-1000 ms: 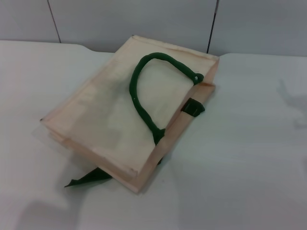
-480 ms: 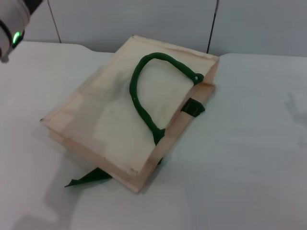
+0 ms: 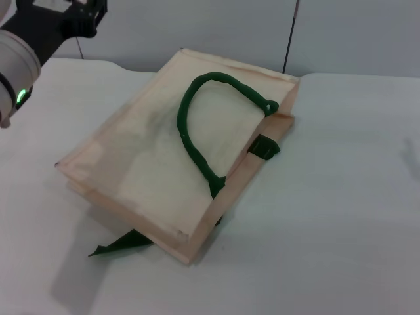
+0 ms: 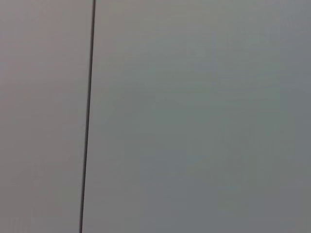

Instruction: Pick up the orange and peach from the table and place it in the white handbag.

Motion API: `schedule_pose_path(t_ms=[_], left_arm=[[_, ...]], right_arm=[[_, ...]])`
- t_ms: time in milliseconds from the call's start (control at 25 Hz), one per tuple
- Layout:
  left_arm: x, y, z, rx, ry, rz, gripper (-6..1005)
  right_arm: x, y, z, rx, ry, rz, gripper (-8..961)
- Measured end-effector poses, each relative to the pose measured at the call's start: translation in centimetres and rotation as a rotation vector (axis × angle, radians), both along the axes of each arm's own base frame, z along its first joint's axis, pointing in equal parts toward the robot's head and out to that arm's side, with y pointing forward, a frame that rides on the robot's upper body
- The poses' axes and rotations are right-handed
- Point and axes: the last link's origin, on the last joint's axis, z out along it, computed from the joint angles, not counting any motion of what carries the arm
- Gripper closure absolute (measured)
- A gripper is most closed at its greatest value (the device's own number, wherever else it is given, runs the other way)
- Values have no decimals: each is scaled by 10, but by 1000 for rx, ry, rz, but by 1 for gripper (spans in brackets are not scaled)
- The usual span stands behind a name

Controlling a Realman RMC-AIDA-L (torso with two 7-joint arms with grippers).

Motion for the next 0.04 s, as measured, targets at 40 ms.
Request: schedule_pose_path(t_ms=[40], left_arm=[[-1, -1, -1, -3, -1, 3, 470]], right_arm=[[1, -1, -1, -3, 0, -2, 74]])
